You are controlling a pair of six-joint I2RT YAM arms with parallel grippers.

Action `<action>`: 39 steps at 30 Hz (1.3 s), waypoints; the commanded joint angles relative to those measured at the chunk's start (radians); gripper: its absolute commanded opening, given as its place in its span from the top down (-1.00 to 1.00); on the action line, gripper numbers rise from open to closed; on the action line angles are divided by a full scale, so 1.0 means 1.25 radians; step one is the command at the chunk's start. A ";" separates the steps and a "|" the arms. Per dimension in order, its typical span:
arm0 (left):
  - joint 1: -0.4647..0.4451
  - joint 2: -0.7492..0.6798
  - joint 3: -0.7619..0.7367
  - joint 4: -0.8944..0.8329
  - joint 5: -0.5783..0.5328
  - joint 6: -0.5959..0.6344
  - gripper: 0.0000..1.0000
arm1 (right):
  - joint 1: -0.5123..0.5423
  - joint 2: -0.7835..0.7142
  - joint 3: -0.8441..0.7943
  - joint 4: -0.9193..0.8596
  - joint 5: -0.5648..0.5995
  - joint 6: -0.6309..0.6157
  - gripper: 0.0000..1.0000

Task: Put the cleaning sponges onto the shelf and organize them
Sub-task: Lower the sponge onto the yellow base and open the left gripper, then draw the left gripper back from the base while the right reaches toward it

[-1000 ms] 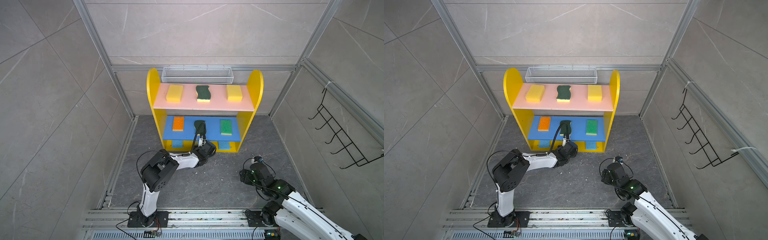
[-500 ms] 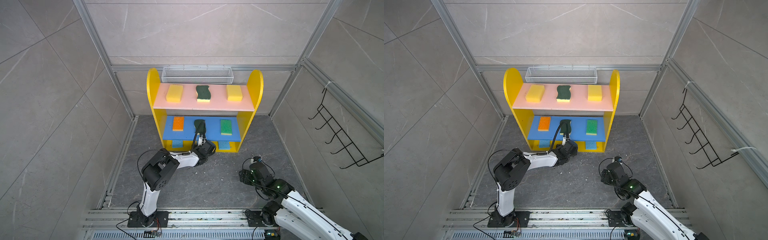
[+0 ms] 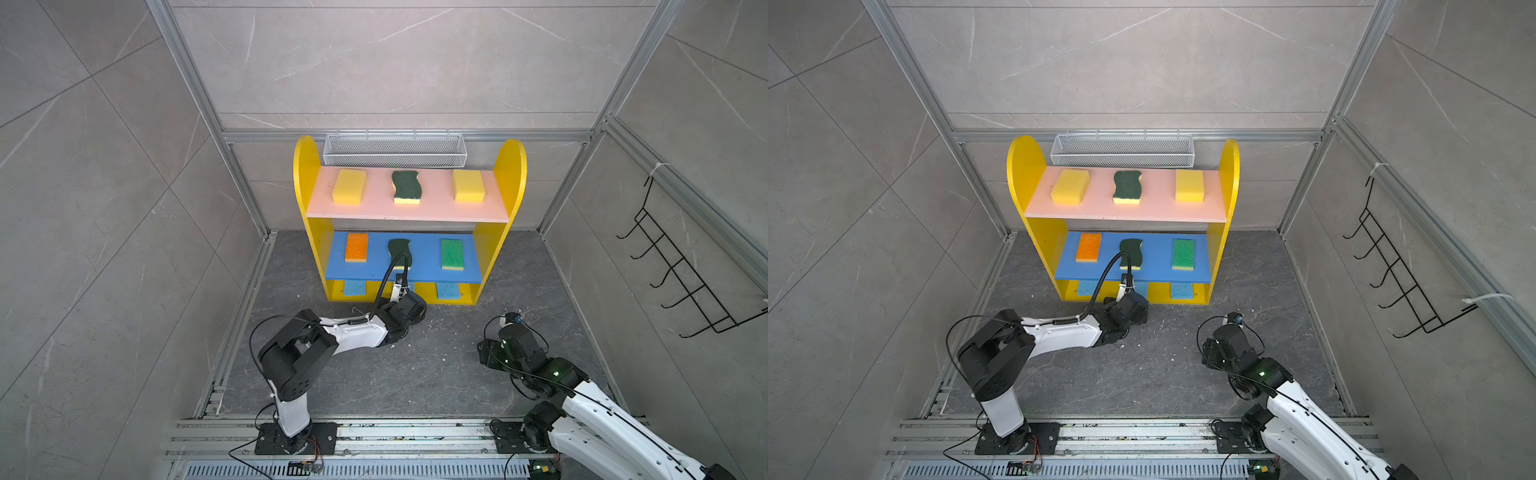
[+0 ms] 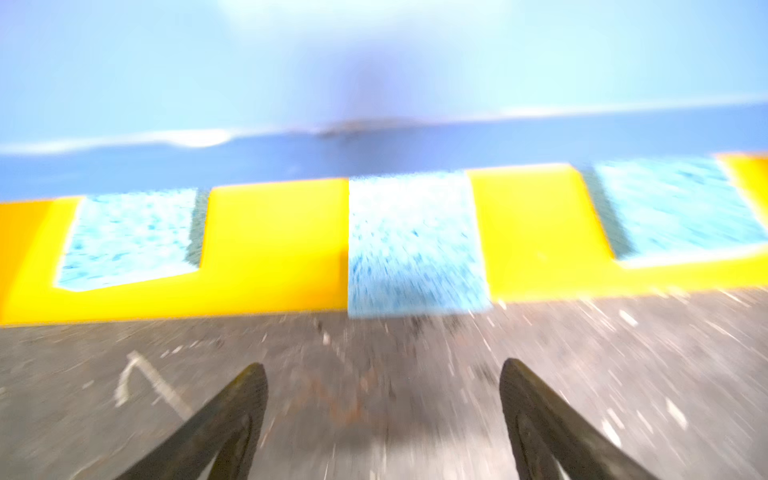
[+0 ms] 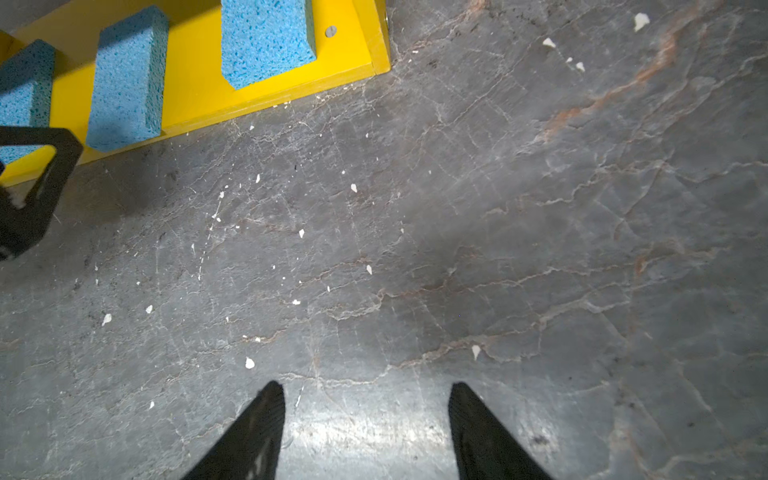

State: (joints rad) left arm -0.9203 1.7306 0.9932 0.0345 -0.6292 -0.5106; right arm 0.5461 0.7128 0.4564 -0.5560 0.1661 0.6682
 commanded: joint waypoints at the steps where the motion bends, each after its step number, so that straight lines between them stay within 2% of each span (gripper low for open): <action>1: -0.015 -0.130 -0.037 -0.029 -0.037 0.029 -0.80 | 0.005 0.010 0.000 0.033 -0.019 -0.002 -0.29; 7: -0.015 -0.312 -0.151 -0.118 -0.055 -0.022 -0.79 | 0.019 0.025 -0.003 0.066 -0.036 0.027 -0.27; 12: -0.015 -0.389 -0.216 -0.146 -0.022 -0.059 -0.76 | 0.031 0.024 -0.004 0.070 -0.038 0.041 -0.27; 13: -0.015 -0.396 -0.229 -0.143 -0.011 -0.069 -0.72 | 0.032 0.024 -0.003 0.068 -0.038 0.042 -0.26; 16: -0.016 -0.423 -0.290 -0.091 0.029 -0.113 -0.31 | 0.036 0.019 0.002 0.058 -0.038 0.041 -0.26; 19: -0.020 -0.432 -0.358 -0.004 0.052 -0.174 -0.17 | 0.037 0.007 0.002 0.050 -0.040 0.035 -0.26; 23: -0.037 -0.388 -0.411 0.135 0.054 -0.227 0.05 | 0.038 -0.003 0.000 0.040 -0.047 0.028 -0.25; 28: -0.045 -0.262 -0.455 0.347 0.030 -0.321 0.38 | 0.038 -0.021 -0.002 0.025 -0.055 0.018 -0.24; 31: -0.048 -0.173 -0.453 0.447 0.028 -0.356 0.45 | 0.038 -0.029 -0.004 0.027 -0.071 0.016 -0.22; 35: -0.054 -0.095 -0.402 0.453 0.050 -0.357 0.47 | 0.038 -0.027 -0.005 0.045 -0.093 0.001 -0.19; 39: -0.059 -0.067 -0.390 0.464 0.055 -0.364 0.47 | 0.038 -0.012 -0.020 0.115 -0.124 0.001 -0.11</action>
State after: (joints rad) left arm -0.9878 1.6371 0.4767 0.5259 -0.5571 -0.9348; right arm 0.5873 0.6865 0.4507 -0.4728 0.0494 0.6838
